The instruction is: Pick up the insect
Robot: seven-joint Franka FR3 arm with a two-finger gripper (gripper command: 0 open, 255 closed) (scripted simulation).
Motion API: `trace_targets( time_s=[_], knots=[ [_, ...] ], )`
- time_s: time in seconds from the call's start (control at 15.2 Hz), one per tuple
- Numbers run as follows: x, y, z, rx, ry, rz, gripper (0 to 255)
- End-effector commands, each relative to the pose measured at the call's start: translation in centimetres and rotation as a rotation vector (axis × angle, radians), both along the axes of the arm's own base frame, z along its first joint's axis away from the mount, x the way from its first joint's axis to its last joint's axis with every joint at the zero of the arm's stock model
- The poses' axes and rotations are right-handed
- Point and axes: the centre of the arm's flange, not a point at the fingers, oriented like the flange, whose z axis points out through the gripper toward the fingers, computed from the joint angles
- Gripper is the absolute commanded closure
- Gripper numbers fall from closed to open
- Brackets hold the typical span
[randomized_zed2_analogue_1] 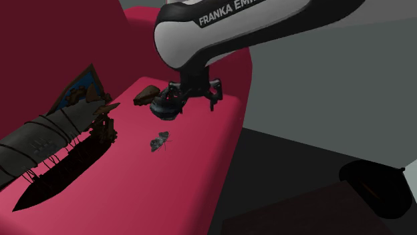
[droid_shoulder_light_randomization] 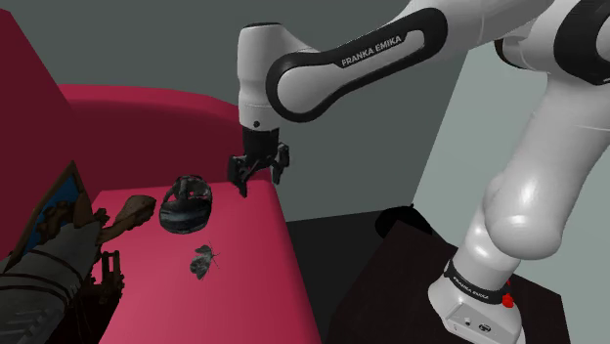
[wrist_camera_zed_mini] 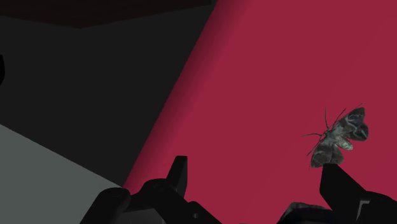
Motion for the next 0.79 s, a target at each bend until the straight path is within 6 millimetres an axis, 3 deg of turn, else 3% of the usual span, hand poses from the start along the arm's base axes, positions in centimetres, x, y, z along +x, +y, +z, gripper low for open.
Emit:
trace_targets(
  time_s=[0.0, 0.73],
  knots=[
    [1.1, 2.0, -2.0, -0.002, 0.011, -0.012, 0],
    [7.7, 11.7, -11.4, -0.014, 0.075, -0.069, 0]
  ],
)
